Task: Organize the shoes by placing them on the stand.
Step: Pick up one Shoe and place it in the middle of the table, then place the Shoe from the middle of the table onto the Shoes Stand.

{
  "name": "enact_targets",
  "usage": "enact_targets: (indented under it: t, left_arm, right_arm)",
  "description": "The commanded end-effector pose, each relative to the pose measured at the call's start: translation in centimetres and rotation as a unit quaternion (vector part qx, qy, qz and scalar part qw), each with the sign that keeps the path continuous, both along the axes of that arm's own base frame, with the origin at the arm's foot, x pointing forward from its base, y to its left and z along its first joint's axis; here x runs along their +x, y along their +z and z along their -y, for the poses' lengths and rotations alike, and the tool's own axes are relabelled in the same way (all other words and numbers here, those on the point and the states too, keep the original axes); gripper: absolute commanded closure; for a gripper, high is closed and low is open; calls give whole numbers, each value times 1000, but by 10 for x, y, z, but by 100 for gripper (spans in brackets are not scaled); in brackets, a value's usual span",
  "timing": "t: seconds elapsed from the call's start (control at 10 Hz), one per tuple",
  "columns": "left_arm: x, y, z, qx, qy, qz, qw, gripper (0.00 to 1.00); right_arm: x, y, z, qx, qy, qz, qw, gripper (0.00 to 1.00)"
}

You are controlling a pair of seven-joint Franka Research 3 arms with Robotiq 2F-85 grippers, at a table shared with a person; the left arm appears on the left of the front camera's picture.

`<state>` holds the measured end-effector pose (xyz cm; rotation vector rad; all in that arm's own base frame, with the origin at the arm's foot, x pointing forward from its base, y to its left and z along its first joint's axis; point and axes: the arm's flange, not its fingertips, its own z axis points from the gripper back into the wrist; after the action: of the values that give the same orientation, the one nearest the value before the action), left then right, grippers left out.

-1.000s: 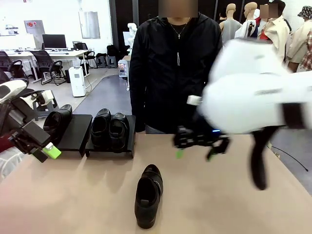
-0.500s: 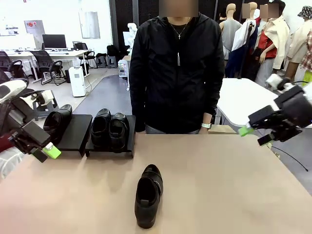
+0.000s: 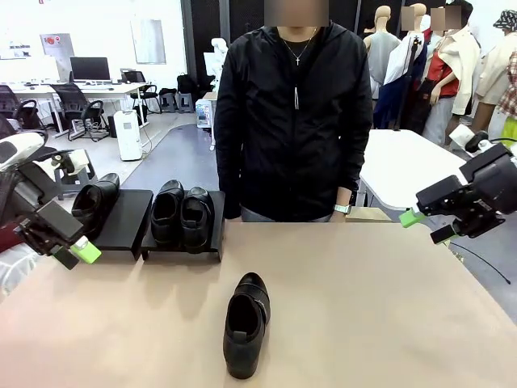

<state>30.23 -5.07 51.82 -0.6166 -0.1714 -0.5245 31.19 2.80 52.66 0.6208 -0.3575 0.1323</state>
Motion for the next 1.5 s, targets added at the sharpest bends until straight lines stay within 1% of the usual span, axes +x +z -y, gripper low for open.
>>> enact_targets:
  t: [0.0,1.0,1.1,1.2,1.3,1.4]
  left_arm:
    - [0,2,-1,-3,0,-4,1000,0]
    - [0,2,-1,-3,0,-4,1000,0]
    - [0,0,0,0,0,0,1000,0]
    - [-3,-2,32,50,109,-90,989,0]
    - [-14,-20,99,120,183,-146,965,0]
    - [-16,-27,142,148,207,-132,958,0]
  right_arm:
    - [2,2,2,10,4,6,1000,0]
    - [2,2,2,10,4,6,1000,0]
    - [2,2,2,10,4,6,1000,0]
    - [2,2,2,10,4,6,1000,0]
    - [2,2,2,10,4,6,1000,0]
    - [2,2,2,10,4,6,1000,0]
